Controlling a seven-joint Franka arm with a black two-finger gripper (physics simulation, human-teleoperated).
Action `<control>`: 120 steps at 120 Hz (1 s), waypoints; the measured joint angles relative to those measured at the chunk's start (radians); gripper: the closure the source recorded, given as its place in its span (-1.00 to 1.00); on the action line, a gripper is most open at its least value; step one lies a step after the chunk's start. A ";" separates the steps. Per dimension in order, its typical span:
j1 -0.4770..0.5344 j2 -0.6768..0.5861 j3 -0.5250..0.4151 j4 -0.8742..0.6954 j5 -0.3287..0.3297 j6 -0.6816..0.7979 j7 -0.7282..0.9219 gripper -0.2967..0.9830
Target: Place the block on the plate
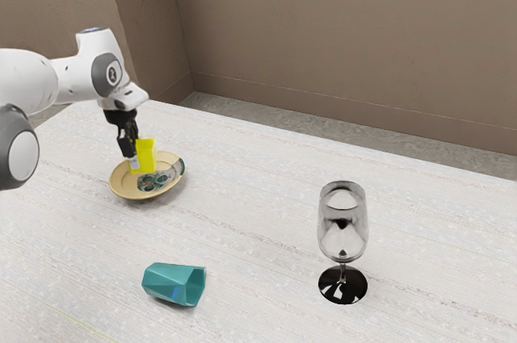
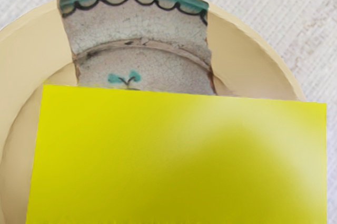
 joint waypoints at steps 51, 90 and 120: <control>0.080 0.075 -0.050 0.053 -0.013 -0.027 0.049 -0.13; 0.111 0.136 -0.098 0.130 -0.008 -0.045 0.069 -0.13; 0.117 0.144 -0.105 0.132 -0.010 -0.051 0.087 -0.26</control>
